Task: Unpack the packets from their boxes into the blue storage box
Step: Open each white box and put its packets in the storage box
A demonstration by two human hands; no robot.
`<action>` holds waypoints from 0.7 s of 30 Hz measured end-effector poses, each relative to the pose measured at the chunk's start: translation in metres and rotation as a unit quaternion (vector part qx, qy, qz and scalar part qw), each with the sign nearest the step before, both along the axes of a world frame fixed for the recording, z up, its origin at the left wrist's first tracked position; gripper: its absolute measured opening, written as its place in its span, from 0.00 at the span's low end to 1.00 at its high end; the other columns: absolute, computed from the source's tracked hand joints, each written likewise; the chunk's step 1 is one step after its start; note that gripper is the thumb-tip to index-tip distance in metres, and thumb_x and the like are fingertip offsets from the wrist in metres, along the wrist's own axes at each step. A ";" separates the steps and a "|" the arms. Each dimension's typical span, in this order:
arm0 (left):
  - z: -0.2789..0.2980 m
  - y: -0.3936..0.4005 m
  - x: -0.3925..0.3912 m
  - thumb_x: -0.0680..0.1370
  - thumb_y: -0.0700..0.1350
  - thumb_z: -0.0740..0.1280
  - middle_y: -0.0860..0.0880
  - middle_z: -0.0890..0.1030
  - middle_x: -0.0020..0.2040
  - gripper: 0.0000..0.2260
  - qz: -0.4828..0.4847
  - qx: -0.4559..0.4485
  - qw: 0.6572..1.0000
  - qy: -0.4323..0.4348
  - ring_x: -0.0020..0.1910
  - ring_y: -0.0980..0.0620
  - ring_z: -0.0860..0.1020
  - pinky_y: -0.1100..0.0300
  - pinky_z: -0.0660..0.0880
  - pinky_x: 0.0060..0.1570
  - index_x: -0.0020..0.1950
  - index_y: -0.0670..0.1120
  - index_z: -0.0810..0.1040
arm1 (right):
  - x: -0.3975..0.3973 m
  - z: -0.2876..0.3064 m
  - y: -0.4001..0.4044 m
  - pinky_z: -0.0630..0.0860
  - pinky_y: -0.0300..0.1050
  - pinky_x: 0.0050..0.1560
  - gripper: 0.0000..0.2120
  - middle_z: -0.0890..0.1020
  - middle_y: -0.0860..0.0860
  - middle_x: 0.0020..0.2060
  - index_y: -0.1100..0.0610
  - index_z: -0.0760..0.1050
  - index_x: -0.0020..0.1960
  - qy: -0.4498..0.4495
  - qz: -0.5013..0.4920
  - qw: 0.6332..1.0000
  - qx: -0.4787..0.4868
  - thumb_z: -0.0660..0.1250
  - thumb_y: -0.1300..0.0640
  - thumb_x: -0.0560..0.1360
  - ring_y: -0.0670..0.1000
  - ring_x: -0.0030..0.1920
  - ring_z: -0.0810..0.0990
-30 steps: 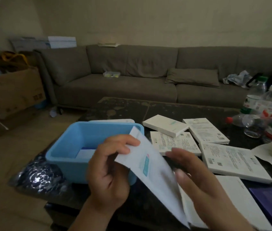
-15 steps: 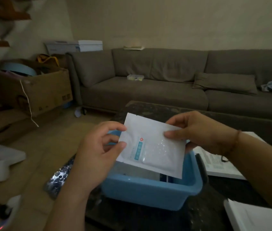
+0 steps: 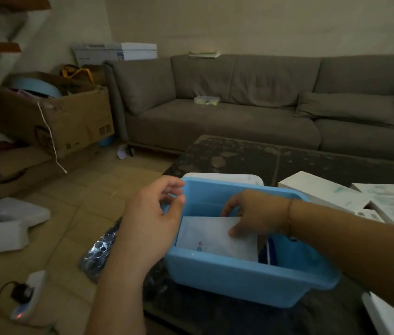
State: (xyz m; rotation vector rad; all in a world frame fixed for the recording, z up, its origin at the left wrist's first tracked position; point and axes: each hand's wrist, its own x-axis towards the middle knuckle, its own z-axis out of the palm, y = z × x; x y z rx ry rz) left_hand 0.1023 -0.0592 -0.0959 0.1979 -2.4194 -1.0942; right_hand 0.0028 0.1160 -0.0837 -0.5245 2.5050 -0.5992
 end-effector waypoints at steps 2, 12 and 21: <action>0.002 0.000 0.001 0.78 0.48 0.68 0.65 0.77 0.48 0.11 -0.008 -0.002 1.000 0.004 0.50 0.73 0.73 0.73 0.67 0.42 0.58 0.61 0.75 | 0.002 -0.006 -0.005 0.78 0.42 0.51 0.16 0.78 0.49 0.55 0.47 0.75 0.60 0.067 0.045 0.995 0.056 0.72 0.53 0.73 0.50 0.54 0.78; 0.006 -0.026 0.025 0.56 0.72 0.74 0.77 0.33 0.69 0.55 -0.208 -0.089 0.936 -0.269 0.76 0.63 0.47 0.49 0.58 0.75 0.72 0.73 0.41 | 0.018 -0.013 -0.005 0.71 0.52 0.64 0.30 0.72 0.52 0.63 0.50 0.62 0.72 0.164 0.253 0.926 0.228 0.68 0.45 0.74 0.55 0.63 0.74; -0.003 -0.026 0.017 0.60 0.66 0.76 0.78 0.43 0.71 0.50 -0.193 -0.079 0.956 -0.206 0.74 0.65 0.52 0.52 0.60 0.74 0.73 0.72 0.49 | 0.016 -0.014 -0.008 0.71 0.53 0.64 0.29 0.73 0.53 0.64 0.49 0.61 0.74 0.191 0.271 0.916 0.223 0.67 0.50 0.76 0.56 0.63 0.74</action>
